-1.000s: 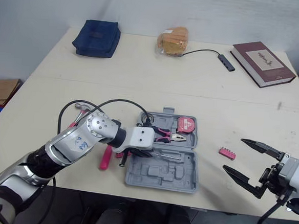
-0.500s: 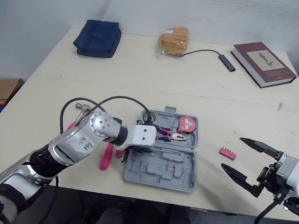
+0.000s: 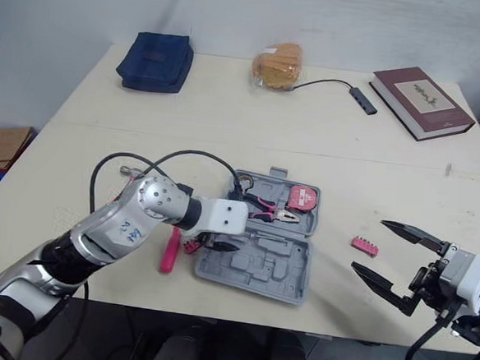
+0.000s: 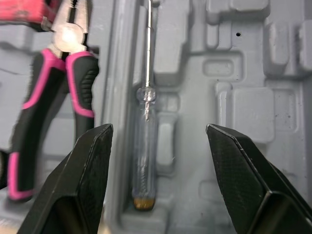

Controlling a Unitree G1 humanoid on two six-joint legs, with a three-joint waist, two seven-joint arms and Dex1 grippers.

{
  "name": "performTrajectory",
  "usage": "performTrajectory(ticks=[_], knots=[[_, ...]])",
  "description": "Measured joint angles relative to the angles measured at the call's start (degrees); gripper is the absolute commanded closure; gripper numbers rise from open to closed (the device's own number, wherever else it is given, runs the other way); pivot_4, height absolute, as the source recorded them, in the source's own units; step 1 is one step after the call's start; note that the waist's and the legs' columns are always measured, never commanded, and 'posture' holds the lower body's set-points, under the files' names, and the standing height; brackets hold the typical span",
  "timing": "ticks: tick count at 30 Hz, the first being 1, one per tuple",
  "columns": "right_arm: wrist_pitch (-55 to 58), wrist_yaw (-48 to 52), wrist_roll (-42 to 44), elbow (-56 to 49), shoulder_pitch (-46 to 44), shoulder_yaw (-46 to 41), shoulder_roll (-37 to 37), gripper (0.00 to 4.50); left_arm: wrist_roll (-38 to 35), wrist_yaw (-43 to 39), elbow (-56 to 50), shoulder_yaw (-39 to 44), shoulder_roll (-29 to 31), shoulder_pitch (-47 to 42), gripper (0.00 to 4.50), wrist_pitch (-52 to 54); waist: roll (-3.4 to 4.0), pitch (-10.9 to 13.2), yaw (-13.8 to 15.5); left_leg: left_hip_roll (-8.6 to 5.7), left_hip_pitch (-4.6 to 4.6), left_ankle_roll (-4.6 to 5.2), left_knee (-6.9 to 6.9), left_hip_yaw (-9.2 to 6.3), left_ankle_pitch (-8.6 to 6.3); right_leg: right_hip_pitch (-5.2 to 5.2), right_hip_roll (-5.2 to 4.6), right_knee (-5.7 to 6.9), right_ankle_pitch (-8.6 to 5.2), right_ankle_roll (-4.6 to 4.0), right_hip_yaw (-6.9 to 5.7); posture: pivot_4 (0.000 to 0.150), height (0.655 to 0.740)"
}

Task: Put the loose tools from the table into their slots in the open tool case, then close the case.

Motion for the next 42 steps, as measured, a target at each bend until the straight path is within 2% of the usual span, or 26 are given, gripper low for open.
performTrajectory(ticks=[3, 5, 7, 8, 9, 16, 20, 30, 42], knots=[[0.4, 0.1, 0.0, 0.1, -0.8, 0.6, 0.0, 0.00, -1.9, 1.0, 0.4, 4.1, -2.0, 1.0, 2.15, -3.8, 0.00, 0.0, 0.0, 0.01, 0.00, 0.01, 0.00, -0.01, 0.00, 0.00, 0.00, 0.01, 0.00, 0.00, -0.01, 0.150, 0.7400], [0.4, 0.2, 0.0, 0.1, -0.9, 0.6, 0.0, 0.00, -4.0, 2.4, 2.2, 8.1, -4.2, 3.2, 3.01, -9.2, 0.00, 0.0, 0.0, 0.01, 0.00, 0.01, 0.01, 0.00, -0.01, 0.01, -0.01, 0.00, 0.00, 0.00, 0.00, 0.150, 0.7400], [0.4, 0.3, 0.0, 0.3, -0.9, 0.7, 0.0, 0.00, -7.4, 3.4, 6.1, 12.5, -7.7, 6.4, 4.06, -14.3, 0.00, 0.0, 0.0, 0.01, 0.00, 0.02, 0.05, 0.00, -0.01, 0.02, 0.00, 0.02, 0.01, 0.00, -0.02, 0.150, 0.7400], [0.4, 0.3, -0.1, 0.3, -0.9, 0.7, 0.0, 0.00, -7.9, 3.5, 6.7, 12.8, -8.0, 6.8, 4.35, -14.8, 0.00, 0.0, 0.0, 0.01, 0.00, 0.02, 0.06, 0.00, -0.01, 0.02, -0.01, 0.04, 0.01, 0.00, -0.02, 0.150, 0.7400], [0.4, 0.3, -0.1, 0.3, -0.9, 0.7, 0.0, 0.00, -8.4, 3.6, 8.0, 13.5, -8.9, 7.5, 4.44, -16.4, 0.00, 0.0, 0.0, 0.00, 0.02, 0.02, 0.06, 0.01, -0.01, 0.02, -0.01, 0.04, 0.01, 0.00, -0.01, 0.150, 0.7400], [0.3, 0.0, -0.6, 1.4, -1.8, 1.3, 0.1, 0.00, -8.9, 3.9, 14.0, 13.7, -11.2, 10.8, 4.44, -22.8, 0.02, 0.0, 0.0, -0.02, 0.06, 0.03, 0.05, 0.05, -0.02, 0.04, -0.01, 0.04, 0.01, 0.01, 0.03, 0.150, 0.7400], [-0.1, -0.3, -1.0, 2.2, -2.5, 1.3, 0.3, 0.00, -7.1, 4.7, 17.3, 11.2, -11.8, 14.2, 4.44, -22.9, 0.01, 0.0, 0.0, 0.00, 0.07, 0.02, 0.05, 0.07, -0.03, 0.03, 0.00, 0.05, 0.01, 0.01, 0.04, 0.150, 0.7400], [-0.8, -0.8, -1.5, 2.2, -3.0, 1.7, 0.9, 0.00, -5.5, 6.1, 18.5, 11.2, -12.5, 13.9, 4.44, -22.2, 0.02, 0.0, 0.0, 0.01, 0.09, 0.03, 0.06, 0.10, -0.05, 0.04, 0.00, 0.06, 0.01, 0.01, 0.07, 0.150, 0.7400], [-0.9, -1.5, -2.0, 2.2, -2.4, 1.8, 1.3, 0.00, -4.0, 6.8, 16.3, 9.1, -12.1, 12.2, 4.44, -12.7, 0.06, -0.2, -0.1, 0.07, 0.23, 0.02, 0.05, 0.13, -0.07, 0.11, 0.03, 0.09, 0.01, 0.01, 0.12, 0.150, 0.7400]])
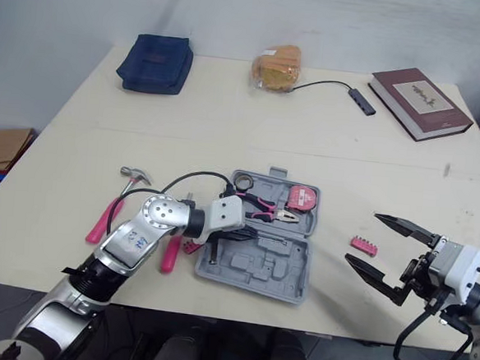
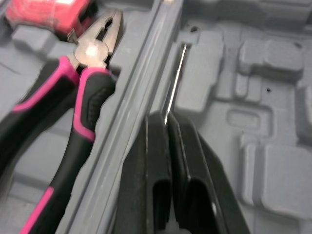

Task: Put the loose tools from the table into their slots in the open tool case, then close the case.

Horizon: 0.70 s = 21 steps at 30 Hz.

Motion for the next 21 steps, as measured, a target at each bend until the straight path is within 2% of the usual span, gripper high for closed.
performTrajectory(ticks=[7, 10, 12, 13, 14, 17, 21], knots=[[-0.1, -0.5, 0.0, 0.0, 0.5, 0.0, 0.1, 0.00, -0.7, 1.0, 1.0, 0.5, -0.5, 0.7, 4.44, -0.4, 0.06, -0.8, 0.0, 0.06, 0.05, 0.18, 0.00, 0.00, -0.15, 0.02, 0.01, 0.01, 0.00, -0.04, 0.02, 0.150, 0.7400], [-0.1, -0.6, 0.0, 0.0, 1.1, 0.0, 0.1, 0.00, -3.6, 0.2, 2.4, 3.0, -1.3, 2.3, 4.44, -2.9, 0.07, -0.8, 0.0, 0.11, -0.03, 0.14, 0.00, 0.00, -0.15, -0.05, 0.04, 0.02, -0.01, -0.08, 0.00, 0.150, 0.7400], [-0.1, -0.3, 0.0, 0.2, 1.6, -0.6, 0.0, 0.00, -6.2, -1.3, 3.1, 6.7, -0.9, 3.6, 4.44, -9.4, 0.08, -0.7, 0.0, 0.12, -0.07, -0.03, -0.01, 0.01, -0.08, -0.10, 0.04, 0.01, -0.02, -0.09, -0.01, 0.150, 0.7400], [-0.1, 0.0, 0.0, 0.5, 1.6, -1.1, -0.1, 0.00, -7.0, -2.0, 3.9, 8.5, -0.3, 3.7, 3.94, -12.1, 0.08, -0.7, 0.0, 0.11, -0.07, -0.04, -0.01, 0.01, -0.08, -0.10, 0.04, 0.01, -0.02, -0.09, -0.02, 0.150, 0.7400], [-0.2, 0.4, 0.1, 1.3, 1.7, -1.7, -0.5, 0.00, -8.1, -2.8, 4.8, 11.0, 0.7, 3.9, 3.69, -15.7, 0.07, -0.7, 0.0, 0.11, -0.06, -0.03, 0.00, 0.04, -0.08, -0.10, 0.04, 0.01, -0.02, -0.09, -0.01, 0.150, 0.7400], [-1.2, 2.5, 0.0, 5.3, 2.3, -4.2, -2.3, 0.00, -12.5, -5.7, 6.9, 19.7, 5.3, 6.3, 2.41, -23.4, 0.10, -0.7, -0.2, 0.13, -0.02, 0.06, -0.04, 0.08, -0.15, -0.10, 0.04, 0.00, -0.02, -0.10, 0.01, 0.150, 0.7400], [-5.0, 5.0, -0.6, 12.2, 2.3, -7.7, -3.8, 0.00, -17.9, -10.6, 10.1, 31.1, 12.5, 14.8, 0.60, -30.4, 0.12, -0.7, -0.7, 0.18, -0.03, 0.10, -0.04, 0.10, -0.24, -0.12, 0.06, -0.03, -0.03, -0.12, -0.01, 0.150, 0.7400]])
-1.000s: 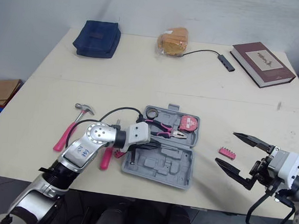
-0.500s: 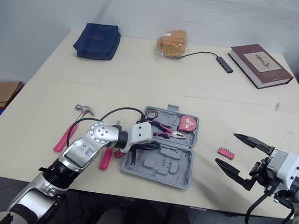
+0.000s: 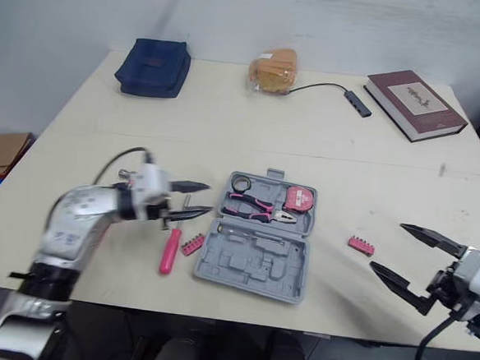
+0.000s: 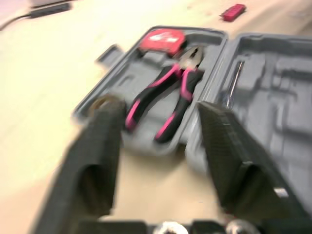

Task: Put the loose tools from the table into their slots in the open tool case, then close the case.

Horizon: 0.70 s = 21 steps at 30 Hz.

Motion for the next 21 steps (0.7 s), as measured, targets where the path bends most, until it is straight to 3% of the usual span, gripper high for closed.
performTrajectory(ticks=[1, 2, 11, 15, 21], knots=[[-0.8, 0.3, -0.1, 1.3, 0.0, -0.7, -0.1, 0.00, -0.2, -0.2, 1.1, 1.8, 0.9, 1.2, 0.22, -0.8, 0.00, 0.0, 0.0, 0.00, 0.01, 0.05, 0.00, 0.00, -0.04, 0.00, 0.00, 0.00, 0.00, 0.00, 0.00, 0.150, 0.7400], [-2.3, 0.7, -0.6, 3.0, -0.3, -1.0, -0.4, 0.00, -0.8, -0.1, 2.0, 4.5, 2.0, 3.1, 0.10, -1.5, -0.03, 0.0, 0.0, 0.01, 0.00, 0.16, 0.00, 0.00, -0.14, 0.00, -0.01, 0.00, 0.00, 0.00, 0.00, 0.150, 0.7400], [-13.9, 2.2, -3.8, 19.2, 0.2, -4.3, -0.8, 0.00, -2.5, 5.4, 13.6, 27.4, 9.7, 18.6, 0.10, -5.6, -0.03, 0.1, -0.6, 0.14, 0.01, 0.04, -0.06, 0.01, -0.35, -0.03, -0.03, -0.09, -0.06, -0.09, -0.12, 0.150, 0.7400], [-19.9, 2.2, -5.4, 32.0, -0.2, -5.8, -2.7, 0.00, -2.6, 8.9, 25.8, 36.2, 13.8, 23.7, 0.10, -8.0, -0.03, 0.1, -1.0, 0.25, 0.07, -0.10, -0.12, 0.08, -0.44, -0.10, -0.07, -0.09, -0.10, -0.22, -0.11, 0.150, 0.7400], [-25.3, 2.6, -6.2, 42.5, -1.9, -6.1, -5.0, 0.00, -2.2, 12.1, 35.8, 40.1, 16.1, 26.5, 0.10, -10.4, 0.00, 0.1, -1.6, 0.34, 0.13, -0.38, -0.13, 0.13, -0.58, -0.13, -0.16, -0.04, -0.10, -0.28, -0.05, 0.150, 0.7400]])
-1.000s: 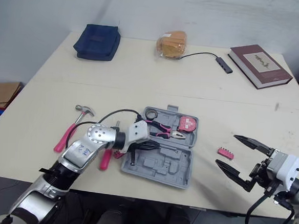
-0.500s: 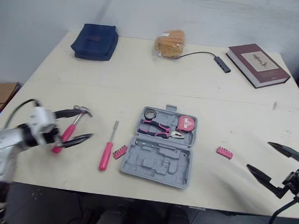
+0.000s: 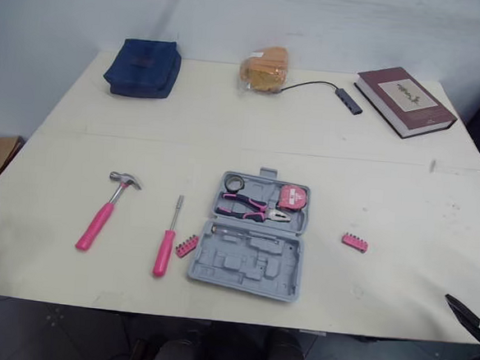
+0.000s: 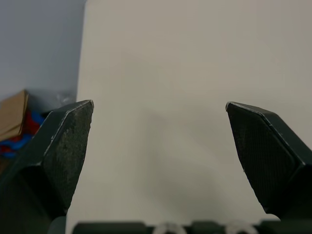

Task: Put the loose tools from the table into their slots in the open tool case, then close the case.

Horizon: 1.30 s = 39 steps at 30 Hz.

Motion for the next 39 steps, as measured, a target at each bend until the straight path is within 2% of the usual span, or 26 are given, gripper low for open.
performTrajectory(ticks=[4, 9, 16, 24, 31, 38, 39], knots=[[-1.1, 0.3, 0.1, 2.1, -1.2, 0.3, -0.4, 0.00, -0.9, -0.4, 0.5, 0.4, -0.5, 1.1, 0.10, -0.3, -0.01, 0.0, -0.3, 0.06, -0.01, -0.06, 0.00, -0.03, -0.03, 0.00, -0.07, -0.01, -0.01, -0.03, 0.03, 0.150, 0.7400], [1.6, 1.1, 2.1, -3.1, -4.3, 3.7, 1.0, 0.00, -3.8, -0.9, -9.9, -0.9, -2.8, 1.7, 0.10, 4.9, 0.01, 0.0, -0.6, 0.08, 0.01, -0.09, -0.01, 0.01, -0.02, -0.01, -0.09, 0.04, 0.01, -0.06, 0.52, 0.150, 0.7400], [11.7, -0.3, 6.6, -24.8, -6.0, 11.6, 5.4, 0.00, -7.0, 4.3, -29.8, -6.4, -4.2, 1.8, 0.10, 25.4, 0.01, 0.0, -0.6, 0.23, 0.01, -0.18, -0.06, 0.21, 0.05, -0.16, 0.15, 0.09, 0.02, -0.12, 0.72, 0.150, 0.7400], [23.0, -2.9, 11.1, -43.0, -6.5, 18.4, 7.8, 0.00, -10.1, 13.0, -45.1, -14.7, -4.6, -2.4, 0.10, 49.9, 0.00, 0.0, -0.3, 0.19, 0.01, -0.16, -0.04, 0.24, 0.06, -0.18, 0.18, 0.13, 0.03, -0.11, 0.78, 0.150, 0.7400], [28.5, -3.2, 13.3, -55.4, -10.1, 25.8, 8.8, 0.00, -9.0, 17.4, -48.2, -22.1, -4.8, -8.2, 0.10, 59.2, -0.02, 0.0, -0.5, 0.17, -0.10, -0.28, -0.04, 0.46, 0.31, -0.51, 0.37, 0.24, 0.03, -0.11, 0.82, 0.150, 0.7400], [30.3, -3.3, 13.3, -56.3, -10.4, 26.9, 9.6, 0.00, -5.6, 19.6, -46.7, -25.9, -5.6, -11.3, 0.10, 59.6, -0.09, 0.0, -0.2, -0.05, -0.02, -0.06, -0.02, 0.93, 0.31, -0.78, 0.26, 0.52, 0.08, 0.00, 0.95, 0.150, 0.7400], [30.4, -3.2, 13.2, -56.3, -10.3, 26.9, 9.6, 0.00, -5.4, 19.6, -46.4, -26.0, -6.0, -11.7, 0.35, 59.5, -0.08, 0.0, -0.1, -0.06, -0.01, -0.07, -0.02, 0.94, 0.31, -0.78, 0.24, 0.55, 0.08, 0.00, 0.97, 0.150, 0.7400]])
